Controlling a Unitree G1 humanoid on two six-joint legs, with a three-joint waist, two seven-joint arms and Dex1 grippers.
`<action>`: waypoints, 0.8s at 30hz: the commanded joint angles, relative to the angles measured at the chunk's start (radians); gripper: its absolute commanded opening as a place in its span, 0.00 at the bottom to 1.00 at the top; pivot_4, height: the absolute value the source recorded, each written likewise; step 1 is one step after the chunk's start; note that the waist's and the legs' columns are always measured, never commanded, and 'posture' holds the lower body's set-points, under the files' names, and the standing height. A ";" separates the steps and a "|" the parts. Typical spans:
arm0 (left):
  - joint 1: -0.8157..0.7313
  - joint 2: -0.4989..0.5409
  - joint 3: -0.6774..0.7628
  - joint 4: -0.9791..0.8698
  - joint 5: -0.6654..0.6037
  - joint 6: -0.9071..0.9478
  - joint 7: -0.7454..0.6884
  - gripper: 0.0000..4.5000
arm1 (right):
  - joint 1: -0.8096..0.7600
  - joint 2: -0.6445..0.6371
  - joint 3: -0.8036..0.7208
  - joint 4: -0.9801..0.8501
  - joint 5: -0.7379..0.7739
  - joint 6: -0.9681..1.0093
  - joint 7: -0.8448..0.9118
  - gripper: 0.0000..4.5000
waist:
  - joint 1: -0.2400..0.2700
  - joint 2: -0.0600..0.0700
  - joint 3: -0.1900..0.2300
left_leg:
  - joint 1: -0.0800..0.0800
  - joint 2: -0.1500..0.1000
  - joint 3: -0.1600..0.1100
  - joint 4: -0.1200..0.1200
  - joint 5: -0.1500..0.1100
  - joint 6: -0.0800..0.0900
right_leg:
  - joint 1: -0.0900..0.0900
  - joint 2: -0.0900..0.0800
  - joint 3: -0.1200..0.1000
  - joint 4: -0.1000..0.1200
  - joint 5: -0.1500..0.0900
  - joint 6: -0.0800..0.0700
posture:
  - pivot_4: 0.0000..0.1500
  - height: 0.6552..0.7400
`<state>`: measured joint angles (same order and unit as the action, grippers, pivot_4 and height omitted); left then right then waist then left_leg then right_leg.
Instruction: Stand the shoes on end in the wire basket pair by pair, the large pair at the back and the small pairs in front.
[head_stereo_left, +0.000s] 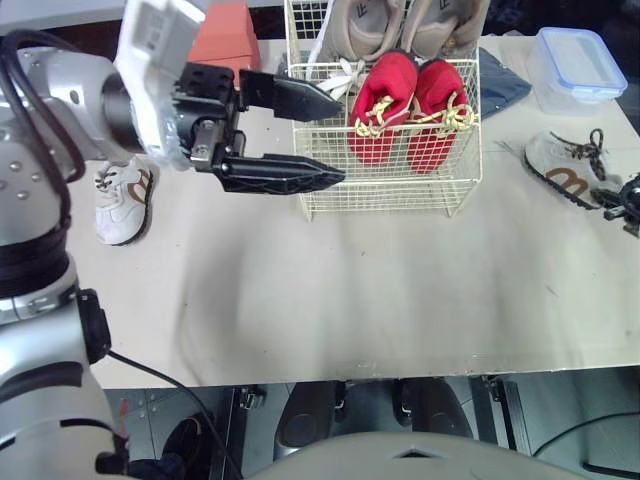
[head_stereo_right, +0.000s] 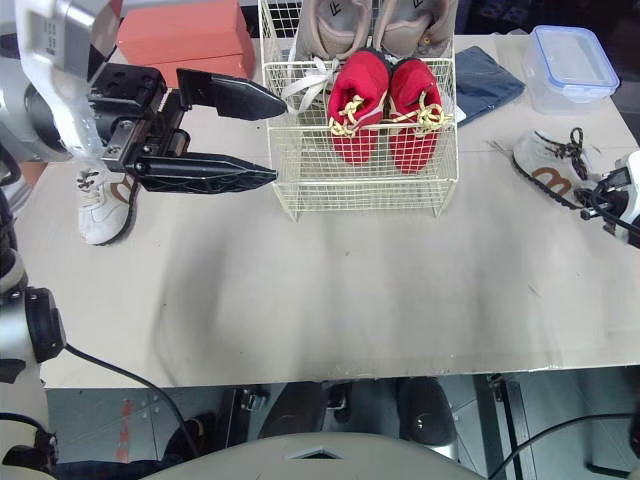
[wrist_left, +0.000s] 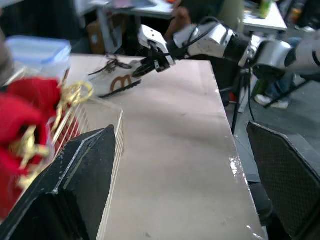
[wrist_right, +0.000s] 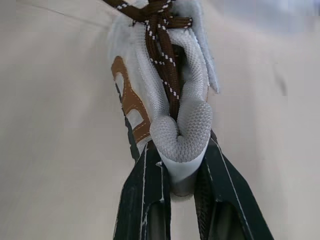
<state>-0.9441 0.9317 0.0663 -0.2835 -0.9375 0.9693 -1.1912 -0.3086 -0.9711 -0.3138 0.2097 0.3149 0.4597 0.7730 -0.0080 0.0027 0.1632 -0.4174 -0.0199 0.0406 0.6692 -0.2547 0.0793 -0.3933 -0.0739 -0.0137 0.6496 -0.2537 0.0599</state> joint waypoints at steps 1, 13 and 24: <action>-0.012 -0.021 -0.023 0.029 0.049 -0.104 -0.085 1.00 | 0.029 -0.122 -0.124 -0.215 0.062 -0.052 0.147 0.01 | -0.003 0.000 0.001 | 0.000 0.000 0.002 0.000 0.000 0.000 | -0.002 0.000 0.000 0.002 0.000 0.000 | 1.00 1.00; -0.190 -0.101 -0.120 0.287 0.153 -0.193 -0.294 1.00 | -0.152 -0.370 -0.013 -0.558 0.194 -0.188 0.511 0.01 | -0.003 -0.005 0.004 | 0.000 0.002 0.005 0.002 0.000 0.001 | -0.004 0.001 0.001 0.004 0.000 0.000 | 1.00 1.00; -0.254 -0.243 -0.299 0.339 0.305 -0.151 -0.271 1.00 | -0.626 -0.124 0.384 -0.494 -0.059 -0.587 0.623 0.01 | 0.000 -0.011 0.007 | -0.019 0.003 0.003 0.014 0.000 0.000 | -0.021 0.002 0.000 0.013 0.000 0.000 | 1.00 1.00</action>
<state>-1.1696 0.6874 -0.2285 0.0726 -0.6443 0.8032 -1.4602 -0.8964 -1.1010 0.0798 -0.3082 0.2928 -0.0544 1.3875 -0.0077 -0.0080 0.1707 -0.4376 -0.0167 0.0423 0.6847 -0.2548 0.0796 -0.4137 -0.0726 -0.0139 0.6618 -0.2539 0.0603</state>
